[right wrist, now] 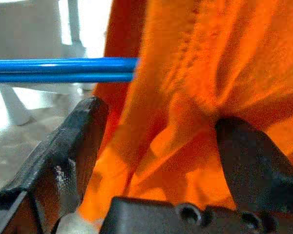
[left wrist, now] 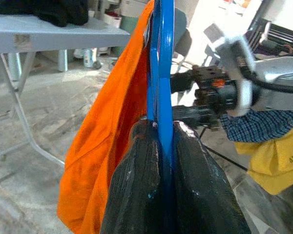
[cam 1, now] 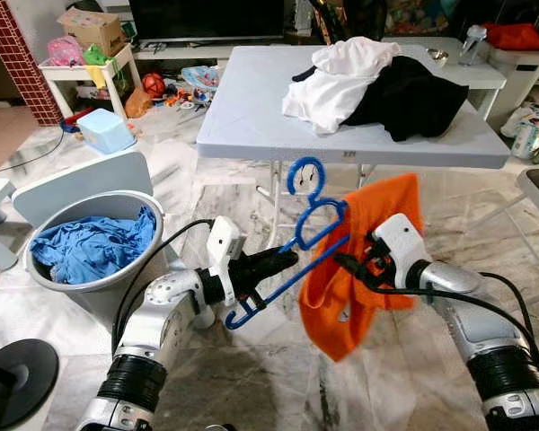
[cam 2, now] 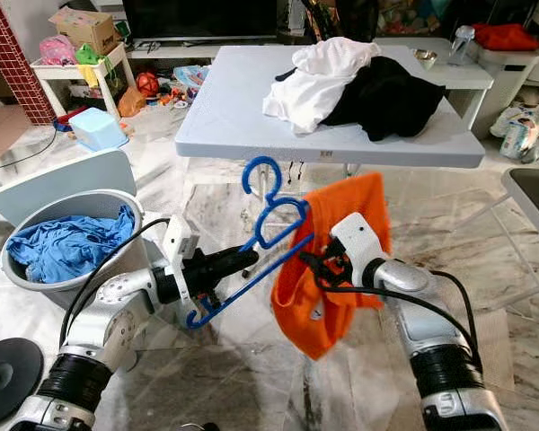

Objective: Hang hanger

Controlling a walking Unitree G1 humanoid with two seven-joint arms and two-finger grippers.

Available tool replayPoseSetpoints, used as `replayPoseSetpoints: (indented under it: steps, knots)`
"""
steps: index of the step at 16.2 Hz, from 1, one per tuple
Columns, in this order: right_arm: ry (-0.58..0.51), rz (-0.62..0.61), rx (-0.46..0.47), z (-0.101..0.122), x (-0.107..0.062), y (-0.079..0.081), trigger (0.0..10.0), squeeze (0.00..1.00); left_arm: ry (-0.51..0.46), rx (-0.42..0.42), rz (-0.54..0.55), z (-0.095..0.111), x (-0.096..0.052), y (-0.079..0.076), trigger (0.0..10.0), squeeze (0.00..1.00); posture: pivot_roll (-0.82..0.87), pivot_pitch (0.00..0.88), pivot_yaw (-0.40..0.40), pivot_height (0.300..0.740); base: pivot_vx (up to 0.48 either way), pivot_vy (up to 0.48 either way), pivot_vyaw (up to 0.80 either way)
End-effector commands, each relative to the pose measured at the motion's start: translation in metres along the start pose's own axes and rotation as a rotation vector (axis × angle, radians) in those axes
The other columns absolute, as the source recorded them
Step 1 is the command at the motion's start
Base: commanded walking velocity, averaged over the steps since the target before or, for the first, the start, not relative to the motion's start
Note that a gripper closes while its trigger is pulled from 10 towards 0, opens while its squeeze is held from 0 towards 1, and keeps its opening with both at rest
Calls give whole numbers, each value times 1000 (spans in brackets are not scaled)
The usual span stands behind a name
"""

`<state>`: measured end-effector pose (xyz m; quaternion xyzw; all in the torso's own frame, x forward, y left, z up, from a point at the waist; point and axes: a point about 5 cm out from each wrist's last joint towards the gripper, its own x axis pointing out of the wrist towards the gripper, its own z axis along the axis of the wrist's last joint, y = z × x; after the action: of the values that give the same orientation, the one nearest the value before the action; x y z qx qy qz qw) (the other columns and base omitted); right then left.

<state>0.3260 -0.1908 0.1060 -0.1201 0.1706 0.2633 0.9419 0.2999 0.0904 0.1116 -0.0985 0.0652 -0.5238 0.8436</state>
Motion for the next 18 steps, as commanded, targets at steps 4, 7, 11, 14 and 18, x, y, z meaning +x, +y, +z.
replayPoseSetpoints:
  steps: [4,7,11,14,18]
  knots:
    - [1,-171,-32,3,1,-19,0,0,-21,33,-31,11,0,-4,0,0,-153,0,46,740,0,0,0]
    - [-3,-167,-33,4,1,-21,0,0,-17,33,-32,11,-1,-5,0,0,-153,0,46,740,0,0,0]
    - [-9,-156,-33,7,-6,-31,0,0,-1,37,-31,6,0,-7,0,0,-163,0,48,740,0,0,0]
    - [-21,-163,-25,10,-8,-36,0,0,7,43,-17,4,-1,-5,0,0,-163,0,46,740,0,0,0]
    - [-14,-116,-38,14,-10,-38,0,0,16,68,51,2,-6,5,0,0,-162,0,40,740,0,0,0]
